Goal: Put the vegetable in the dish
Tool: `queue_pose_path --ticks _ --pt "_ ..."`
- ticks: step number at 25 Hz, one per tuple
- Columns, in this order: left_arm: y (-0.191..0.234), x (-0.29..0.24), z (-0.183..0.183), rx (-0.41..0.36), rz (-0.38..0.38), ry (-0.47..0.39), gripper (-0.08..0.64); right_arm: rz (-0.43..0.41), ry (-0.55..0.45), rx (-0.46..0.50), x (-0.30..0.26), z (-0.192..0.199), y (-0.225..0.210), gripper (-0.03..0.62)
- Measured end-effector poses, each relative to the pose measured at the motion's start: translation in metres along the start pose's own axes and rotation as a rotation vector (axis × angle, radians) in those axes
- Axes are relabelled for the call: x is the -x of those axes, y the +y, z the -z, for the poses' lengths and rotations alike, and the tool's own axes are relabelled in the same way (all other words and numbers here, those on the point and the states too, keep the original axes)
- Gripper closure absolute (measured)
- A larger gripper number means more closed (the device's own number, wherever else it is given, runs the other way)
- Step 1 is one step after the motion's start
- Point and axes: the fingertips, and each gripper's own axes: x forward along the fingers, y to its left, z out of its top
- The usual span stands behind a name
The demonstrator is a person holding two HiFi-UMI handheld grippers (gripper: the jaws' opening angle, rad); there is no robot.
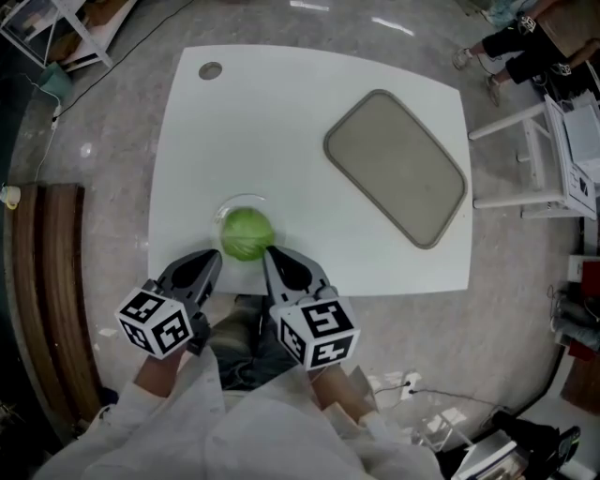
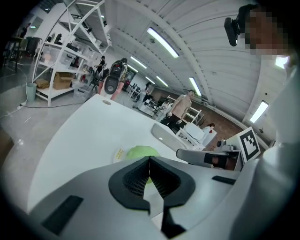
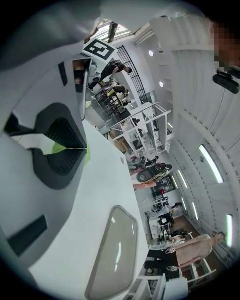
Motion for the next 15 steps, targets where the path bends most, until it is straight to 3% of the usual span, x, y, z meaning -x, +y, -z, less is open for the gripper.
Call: queue_pose_path --ticks 15 --pt "0.044 -0.016 0.020 0.104 -0.055 0.059 0.552 0.020 0.084 -0.084 -0.017 0.030 -0.030 0.580"
